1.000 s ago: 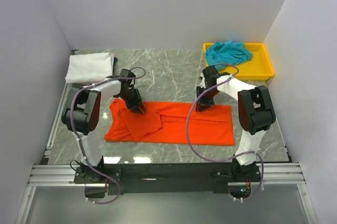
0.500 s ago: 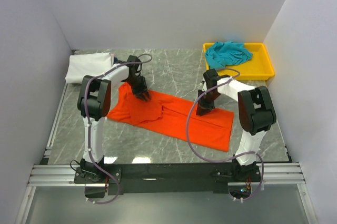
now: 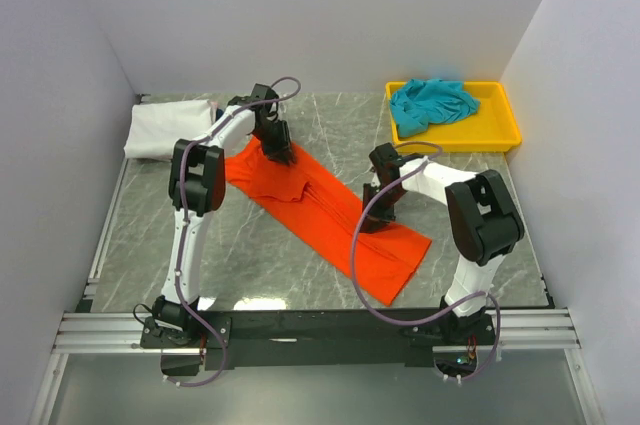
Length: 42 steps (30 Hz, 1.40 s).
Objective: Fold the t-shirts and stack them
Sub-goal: Fold the tshirt
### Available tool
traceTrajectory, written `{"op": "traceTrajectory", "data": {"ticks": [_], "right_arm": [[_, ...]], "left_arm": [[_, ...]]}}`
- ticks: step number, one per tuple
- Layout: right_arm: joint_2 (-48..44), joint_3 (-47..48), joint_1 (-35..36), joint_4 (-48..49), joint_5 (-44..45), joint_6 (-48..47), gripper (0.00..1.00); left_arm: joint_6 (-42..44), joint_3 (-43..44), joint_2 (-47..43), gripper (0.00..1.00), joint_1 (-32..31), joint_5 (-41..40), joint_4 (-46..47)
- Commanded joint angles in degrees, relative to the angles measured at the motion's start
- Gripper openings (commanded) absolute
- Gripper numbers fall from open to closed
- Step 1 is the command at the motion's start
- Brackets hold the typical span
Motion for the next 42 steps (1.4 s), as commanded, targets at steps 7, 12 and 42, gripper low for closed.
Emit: {"op": "traceTrajectory", "data": {"ticks": [7, 12, 42], "right_arm": [[-2.38, 2.93, 4.13, -5.53, 11.41, 3.04, 0.31], [-1.07, 9.53, 2.81, -9.92, 17.13, 1.45, 0.32], [-4.06, -1.61, 6.58, 1.50, 5.10, -9.45, 0.32]], "left_arm": [[6.68, 4.18, 4.12, 0.41, 0.06, 0.26, 8.68], [6.42, 5.41, -1.32, 0.45, -0.03, 2.82, 9.57], [-6.06, -20.00, -9.61, 0.51, 4.10, -4.29, 15.98]]}}
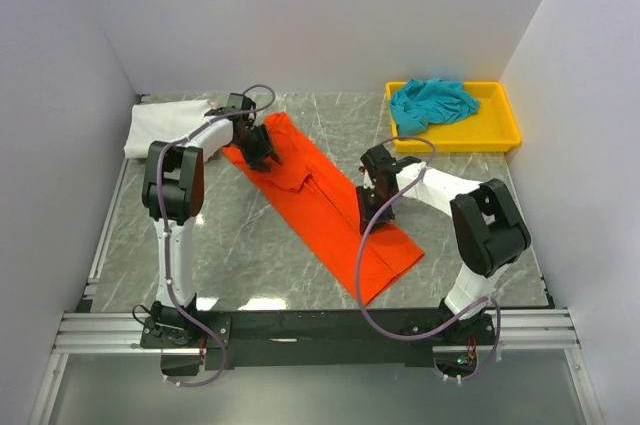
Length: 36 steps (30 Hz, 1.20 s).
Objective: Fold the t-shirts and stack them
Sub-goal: Fold the tshirt
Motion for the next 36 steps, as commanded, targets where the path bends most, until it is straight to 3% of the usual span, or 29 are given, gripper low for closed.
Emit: {"op": "traceTrajectory", "data": {"ticks": [1, 13, 26, 31, 36], "right_arm": [[1.34, -0.72, 1.51, 1.80, -0.68, -0.25, 0.32], [4.33, -0.63, 6.61, 5.14, -5.86, 11.43, 0.32], [11.36, 6.83, 13.12, 7.08, -10.17, 19.62, 0.32], [12.25, 10.26, 14.08, 4.89, -9.29, 19.53, 0.32], [7.95, 13.25, 14.09, -0.64, -4.91, 17.78, 0.34]], "left_arm": [[1.57, 3.42, 4.56, 0.51, -0.23, -3.22, 2.48], [6.49, 14.14, 14.06, 0.51, -0.32, -2.61, 5.38], [10.45, 24.69, 22.49, 0.54, -0.31, 3.18, 7.48], [10.10, 26.10, 22.85, 0.58, -0.40, 4.94, 8.98], [8.26, 23.21, 17.33, 0.61, -0.58, 6.26, 12.66]]}}
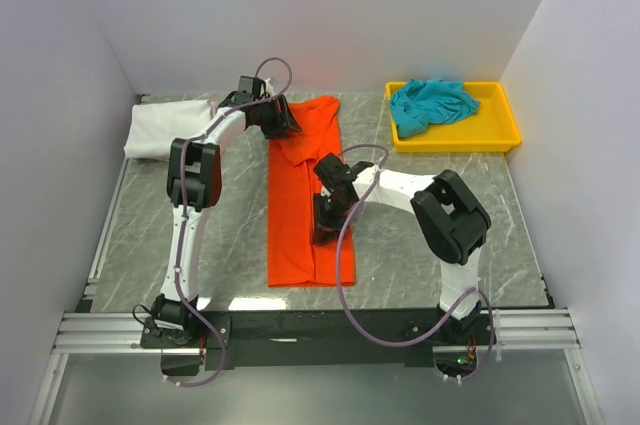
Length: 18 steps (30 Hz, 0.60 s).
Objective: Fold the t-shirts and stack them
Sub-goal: Fold the tshirt
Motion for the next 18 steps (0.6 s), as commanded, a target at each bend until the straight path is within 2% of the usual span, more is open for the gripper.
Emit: {"op": "traceTrajectory", "data": {"ticks": [1, 7, 10, 13, 18], "right_arm": [[-6.02, 3.16, 0.29, -6.77, 4.20, -1.74, 0.34], [-15.95, -1.66, 0.29, -12.05, 7.45, -4.91, 0.38], [-19.82, -7.46, 0.29, -12.50, 8.42, -5.96, 0.39], [-22.20, -12.56, 0.29, -12.58, 8.51, -6.40, 0.39], [-23.62, -17.49, 0.38, -11.01, 7.37, -6.58, 0.41]], "left_arm": [[1.19, -3.44, -2.55, 0.62, -0.12, -2.56, 1.70], [-1.80, -5.91, -15.54, 0.66, -0.82, -4.58, 3.03], [-1.89, -9.94, -20.74, 0.66, -2.05, -9.30, 0.92], [-1.27, -18.71, -31.26, 0.64, -5.99, -14.33, -3.12], [-3.81, -41.91, -45.16, 0.62, -10.92, -19.88, -3.04]]}}
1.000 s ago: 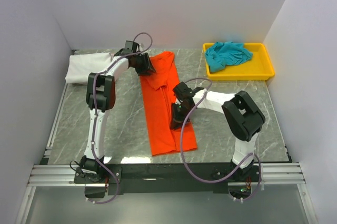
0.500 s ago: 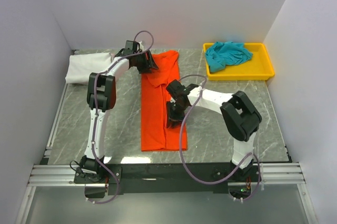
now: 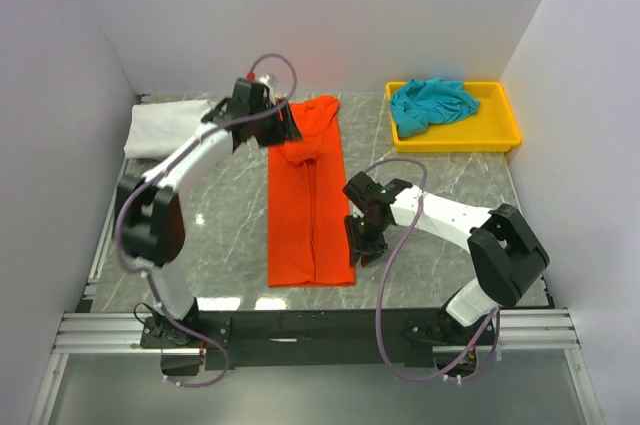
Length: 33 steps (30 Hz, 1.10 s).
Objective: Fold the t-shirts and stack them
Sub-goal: Fold the tshirt
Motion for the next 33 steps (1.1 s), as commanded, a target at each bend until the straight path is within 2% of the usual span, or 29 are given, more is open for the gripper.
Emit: {"op": "traceTrajectory", "data": {"ticks": [1, 2, 7, 12, 22, 33], "right_arm": [[-2.07, -1.69, 0.47, 0.27, 0.28, -0.96, 0.41], [-1.98, -1.78, 0.30, 0.45, 0.20, -0.96, 0.41], [-2.86, -2.66, 0.47, 3.08, -1.38, -0.09, 0.41], [-2.16, -3.80, 0.47, 4.14, -1.83, -0.17, 0.41], [1.79, -6.00, 1.35, 6.25, -6.92, -0.87, 0.41], [3.99, -8.29, 2.23, 9.33, -7.27, -2.19, 0.40]], "left_arm": [[-2.51, -12.64, -10.35, 0.62, -4.19, -4.89, -2.43], [-2.95, -18.07, -12.31, 0.63, -4.81, -5.58, -2.69], [-6.99, -32.51, -24.51, 0.62, -8.42, -6.82, -4.45], [-14.53, -47.64, -32.27, 0.59, -9.65, -4.19, -0.06], [-16.04, -53.53, -36.31, 0.60, -11.32, -3.40, -1.73], [-18.59, -59.87, -41.16, 0.58, -11.76, 0.29, -1.99]]}}
